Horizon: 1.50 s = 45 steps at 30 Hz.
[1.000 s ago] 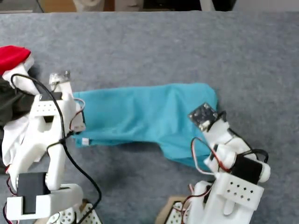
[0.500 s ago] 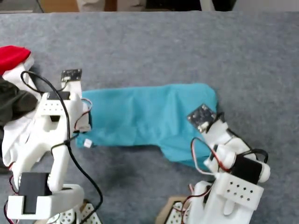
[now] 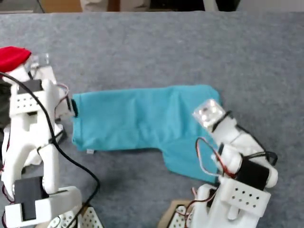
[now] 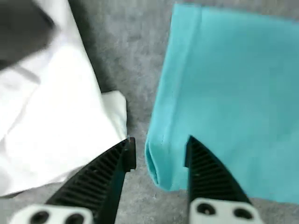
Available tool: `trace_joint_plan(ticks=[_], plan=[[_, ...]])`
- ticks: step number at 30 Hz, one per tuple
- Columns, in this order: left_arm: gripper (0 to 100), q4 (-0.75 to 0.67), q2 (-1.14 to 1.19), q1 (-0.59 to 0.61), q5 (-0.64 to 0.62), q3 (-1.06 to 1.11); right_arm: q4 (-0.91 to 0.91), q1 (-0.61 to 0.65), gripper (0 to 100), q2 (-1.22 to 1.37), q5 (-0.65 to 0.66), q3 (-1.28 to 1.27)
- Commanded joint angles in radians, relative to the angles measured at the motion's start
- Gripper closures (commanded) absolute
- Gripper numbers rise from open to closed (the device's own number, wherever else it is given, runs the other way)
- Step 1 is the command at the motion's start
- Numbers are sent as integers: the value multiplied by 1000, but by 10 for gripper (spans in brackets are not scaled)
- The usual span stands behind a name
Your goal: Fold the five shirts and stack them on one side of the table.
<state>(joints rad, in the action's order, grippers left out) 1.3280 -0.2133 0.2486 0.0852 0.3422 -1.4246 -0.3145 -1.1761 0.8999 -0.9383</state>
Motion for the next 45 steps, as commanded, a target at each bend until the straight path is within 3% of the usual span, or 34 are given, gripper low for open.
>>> trace_joint_plan(ticks=[1, 9, 15, 20, 24, 33, 45], plan=[[986, -60, -24, -57, -54, -75, 123, 90, 963, 117, -78, 50], [981, -361, -22, -140, -143, 107, 344, 237, 990, 636, -296, 263], [981, -499, 39, -153, -161, 186, 431, 246, 992, 1001, -344, 476], [981, -574, 277, -141, -178, 84, 454, 246, 992, 1247, -348, 639], [981, -528, 516, -140, -178, -117, 454, 242, 993, 1428, -348, 783], [981, -247, 832, -78, -173, -618, 385, 176, 993, 1782, -348, 1158], [981, -8, 926, -87, -169, -910, 146, 180, 993, 1830, -345, 1442]])
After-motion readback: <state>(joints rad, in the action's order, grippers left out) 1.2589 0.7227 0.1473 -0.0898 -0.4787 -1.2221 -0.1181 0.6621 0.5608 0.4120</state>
